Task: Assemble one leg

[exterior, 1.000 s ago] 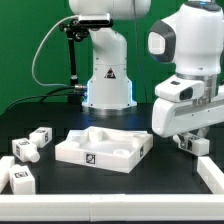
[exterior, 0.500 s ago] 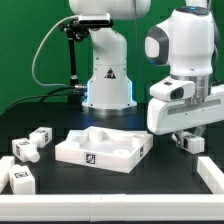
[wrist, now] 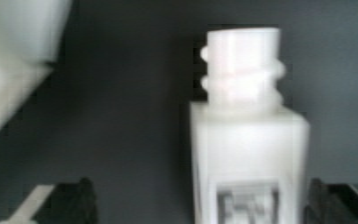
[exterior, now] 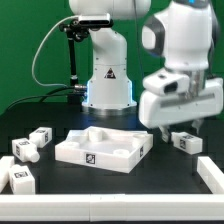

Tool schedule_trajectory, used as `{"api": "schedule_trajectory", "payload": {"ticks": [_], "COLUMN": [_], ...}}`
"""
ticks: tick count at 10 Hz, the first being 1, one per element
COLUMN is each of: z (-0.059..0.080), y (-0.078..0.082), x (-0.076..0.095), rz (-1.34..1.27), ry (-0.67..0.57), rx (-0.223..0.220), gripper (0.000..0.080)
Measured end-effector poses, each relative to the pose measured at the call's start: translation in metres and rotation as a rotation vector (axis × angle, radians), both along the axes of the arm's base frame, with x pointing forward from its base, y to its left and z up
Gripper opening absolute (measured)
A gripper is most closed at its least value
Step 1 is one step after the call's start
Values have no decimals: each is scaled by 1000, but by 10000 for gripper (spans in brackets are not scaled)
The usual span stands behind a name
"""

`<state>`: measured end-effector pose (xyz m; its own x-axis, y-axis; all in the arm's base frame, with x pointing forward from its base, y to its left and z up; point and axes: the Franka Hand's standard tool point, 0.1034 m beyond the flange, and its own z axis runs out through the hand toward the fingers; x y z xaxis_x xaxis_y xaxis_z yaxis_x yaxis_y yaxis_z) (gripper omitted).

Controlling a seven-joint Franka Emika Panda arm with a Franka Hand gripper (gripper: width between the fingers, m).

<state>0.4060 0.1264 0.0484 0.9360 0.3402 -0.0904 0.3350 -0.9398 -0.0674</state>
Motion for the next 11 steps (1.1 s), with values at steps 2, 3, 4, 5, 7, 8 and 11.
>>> {"api": "schedule_trajectory", "payload": {"ticks": [2,3,4,5,7,8,11], "z": [20,19,19,19,19,21,30], "y": [-32,-42,-42,-42,-42,-46,-102], "x": [4,6,6,6,6,5,-9], "rz": [-29,-36,-40,-40,-40,-45,-258], "ry": [19,18,20,20,20,30,2], "rx": [5,14,13,13,13,10,-26], "gripper": [644,644,648,649,649,649,649]}}
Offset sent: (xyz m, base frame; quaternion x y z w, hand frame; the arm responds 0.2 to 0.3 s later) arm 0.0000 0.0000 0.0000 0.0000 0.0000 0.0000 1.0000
